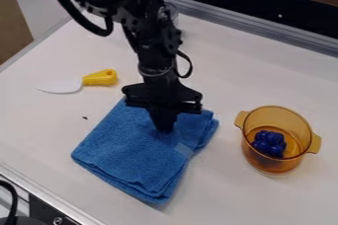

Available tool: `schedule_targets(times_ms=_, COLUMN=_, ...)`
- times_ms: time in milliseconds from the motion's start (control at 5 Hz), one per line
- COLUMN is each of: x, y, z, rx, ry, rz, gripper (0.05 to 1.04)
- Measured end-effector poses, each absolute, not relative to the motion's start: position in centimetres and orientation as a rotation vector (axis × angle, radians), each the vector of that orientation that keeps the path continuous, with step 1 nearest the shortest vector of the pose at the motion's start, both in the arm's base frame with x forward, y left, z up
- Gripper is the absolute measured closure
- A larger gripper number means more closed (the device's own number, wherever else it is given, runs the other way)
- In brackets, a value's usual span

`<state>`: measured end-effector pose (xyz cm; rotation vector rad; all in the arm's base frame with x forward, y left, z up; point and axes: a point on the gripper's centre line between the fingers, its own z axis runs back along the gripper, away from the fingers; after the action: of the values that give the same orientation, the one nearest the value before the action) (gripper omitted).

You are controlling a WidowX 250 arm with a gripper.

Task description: Move the blue cloth from the center of the table to the top center of the table.

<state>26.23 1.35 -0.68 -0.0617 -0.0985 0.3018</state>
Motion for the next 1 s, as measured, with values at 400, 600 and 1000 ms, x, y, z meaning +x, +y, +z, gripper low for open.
schedule_targets(times_ms=400, x=27.2, y=1.3, z=-2.1, rx=-0.028, ry=-0.093, rz=0.327, gripper=1.031)
schedule_targets(times_ms=600, x=27.9, y=1.0, z=-2.2, rx=-0.013, ry=-0.113, rz=0.301, gripper=1.031)
schedule_targets(times_ms=1000, x=30.6, y=-1.2, z=-2.1, rx=-0.006, ry=-0.216, rz=0.188, gripper=1.031)
